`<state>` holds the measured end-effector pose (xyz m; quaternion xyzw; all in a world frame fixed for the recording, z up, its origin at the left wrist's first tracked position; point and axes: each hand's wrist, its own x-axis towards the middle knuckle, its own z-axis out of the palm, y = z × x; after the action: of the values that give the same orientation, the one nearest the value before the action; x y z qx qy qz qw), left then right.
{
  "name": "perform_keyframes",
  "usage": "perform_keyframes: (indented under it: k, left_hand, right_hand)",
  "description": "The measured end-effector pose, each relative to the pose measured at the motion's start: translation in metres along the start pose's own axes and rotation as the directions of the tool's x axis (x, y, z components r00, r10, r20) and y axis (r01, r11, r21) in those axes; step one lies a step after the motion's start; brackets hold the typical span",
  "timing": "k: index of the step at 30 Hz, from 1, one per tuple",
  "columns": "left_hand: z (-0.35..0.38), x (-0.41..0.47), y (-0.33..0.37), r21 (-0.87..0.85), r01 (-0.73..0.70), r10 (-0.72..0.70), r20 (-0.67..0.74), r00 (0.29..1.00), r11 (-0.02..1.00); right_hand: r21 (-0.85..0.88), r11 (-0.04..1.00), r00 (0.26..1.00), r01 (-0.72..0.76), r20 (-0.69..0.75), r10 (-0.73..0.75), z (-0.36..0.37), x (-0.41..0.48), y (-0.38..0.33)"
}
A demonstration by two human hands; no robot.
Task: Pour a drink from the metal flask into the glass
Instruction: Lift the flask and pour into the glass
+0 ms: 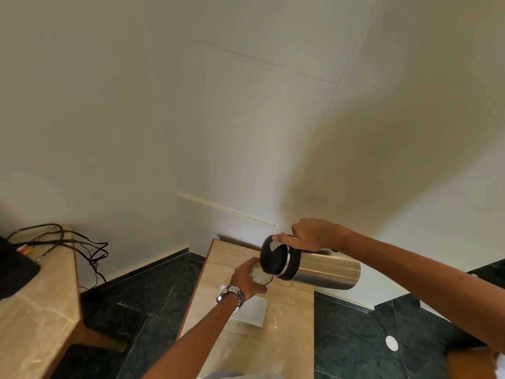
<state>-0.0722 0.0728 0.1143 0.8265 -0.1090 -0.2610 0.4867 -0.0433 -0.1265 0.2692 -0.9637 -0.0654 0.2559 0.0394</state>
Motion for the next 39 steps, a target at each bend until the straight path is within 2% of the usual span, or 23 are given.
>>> perform_keyframes:
  k: [39]
  left_hand:
    - [-0.005,0.001,0.001,-0.014,0.01,-0.01,0.014,1.0,1.0]
  right_hand:
    - [-0.042,0.999,0.999,-0.02,-0.038,0.018,-0.009,-0.003,-0.007]
